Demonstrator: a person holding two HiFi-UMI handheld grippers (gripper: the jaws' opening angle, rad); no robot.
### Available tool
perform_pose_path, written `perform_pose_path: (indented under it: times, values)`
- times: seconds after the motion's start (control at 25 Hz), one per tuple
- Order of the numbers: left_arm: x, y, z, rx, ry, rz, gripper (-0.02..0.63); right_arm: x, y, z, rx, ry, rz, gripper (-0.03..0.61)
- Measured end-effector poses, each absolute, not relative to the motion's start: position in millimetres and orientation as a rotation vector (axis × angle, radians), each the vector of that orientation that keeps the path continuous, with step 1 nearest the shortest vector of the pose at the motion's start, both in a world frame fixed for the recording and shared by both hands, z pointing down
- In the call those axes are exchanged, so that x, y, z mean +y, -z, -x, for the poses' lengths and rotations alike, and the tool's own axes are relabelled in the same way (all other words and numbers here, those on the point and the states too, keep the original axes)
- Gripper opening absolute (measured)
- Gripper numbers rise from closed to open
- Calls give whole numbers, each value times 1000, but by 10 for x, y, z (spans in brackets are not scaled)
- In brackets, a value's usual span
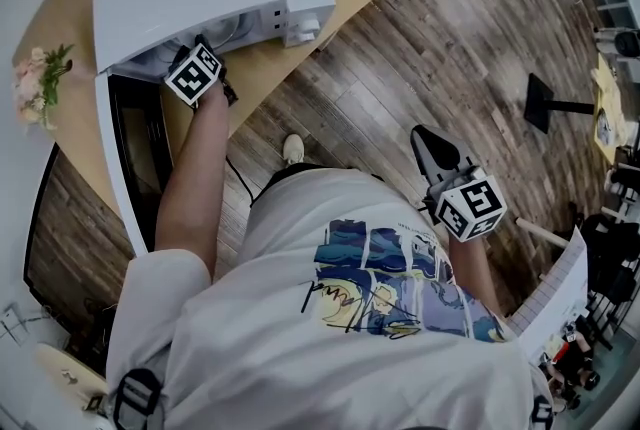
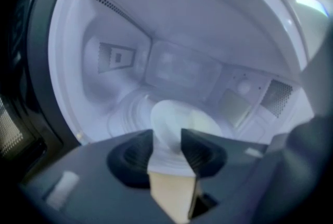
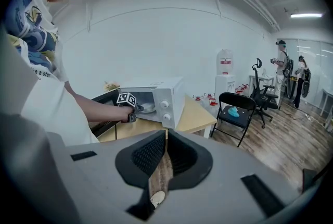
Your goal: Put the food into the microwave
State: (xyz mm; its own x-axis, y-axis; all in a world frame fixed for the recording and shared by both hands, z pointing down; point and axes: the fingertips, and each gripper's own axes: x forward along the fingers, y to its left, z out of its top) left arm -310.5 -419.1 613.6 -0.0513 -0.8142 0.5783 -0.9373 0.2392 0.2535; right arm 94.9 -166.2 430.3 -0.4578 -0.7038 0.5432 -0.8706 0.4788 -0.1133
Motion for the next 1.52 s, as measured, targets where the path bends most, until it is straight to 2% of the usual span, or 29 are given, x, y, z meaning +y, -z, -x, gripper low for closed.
perform_pose_path:
  times: [0.2,0.8,1.08,1.36,1.52]
  values:
    - [-4164,-6163,3117,-1923,-346,-1624,167,-1635,-4317,-1020,-2309,-532,-1309,15]
    - [-3691,-5842,2825,-1995,-359,-1655,173,-1514,-4358,-1407,-2411,-531,-1210,15]
    - [-3107,-5765,2453,-1952,-346,-1649,53,-1411,-4347,-1674,-2492,-522,-1110,12]
    - [-2453,-5641,1869,-1833,-307,-1737,11,-1185,-4392,-1804,-2567,-510,-978,11]
    - [-2120,-5478,1430,-1749,-282,-1841,8,-1057,-4448,-1876,-2592,-510,-908,11]
